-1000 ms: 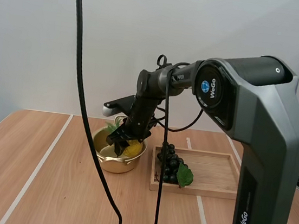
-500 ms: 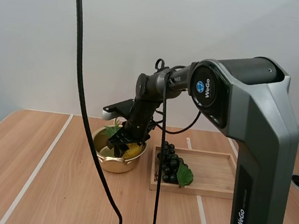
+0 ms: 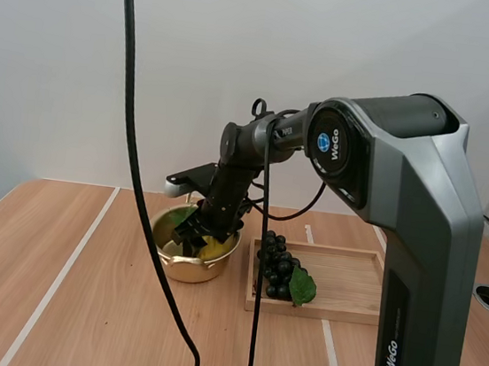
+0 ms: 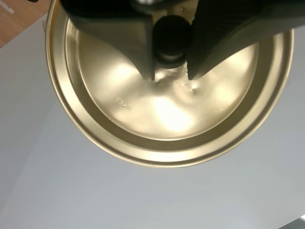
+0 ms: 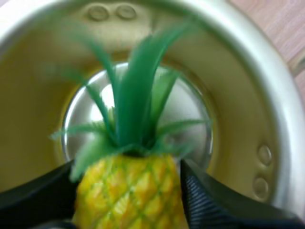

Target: Open the pot, put the pineapple inside, and close it

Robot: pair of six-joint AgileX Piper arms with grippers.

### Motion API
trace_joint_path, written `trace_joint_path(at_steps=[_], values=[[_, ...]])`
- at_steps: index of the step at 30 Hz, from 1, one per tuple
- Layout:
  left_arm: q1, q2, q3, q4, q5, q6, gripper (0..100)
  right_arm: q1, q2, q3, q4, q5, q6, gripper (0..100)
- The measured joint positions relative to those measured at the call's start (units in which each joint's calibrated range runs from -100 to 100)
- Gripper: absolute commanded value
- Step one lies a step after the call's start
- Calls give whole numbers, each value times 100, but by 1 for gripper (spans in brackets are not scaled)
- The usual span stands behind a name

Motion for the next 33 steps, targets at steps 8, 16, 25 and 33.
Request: trace_joint_path(at_steps=[8,16,25,33], values=[[0,0,0,0,0,0,0,0,0,0,10,-59,0,100],[0,0,0,10,66,0,0,0,0,0,10,-121,0,100],[0,0,0,20,66,0,0,0,-209,-11,10,-292,0,100],[0,0,0,20,79,0,0,0,-1056,-11,0,-491,0,100]])
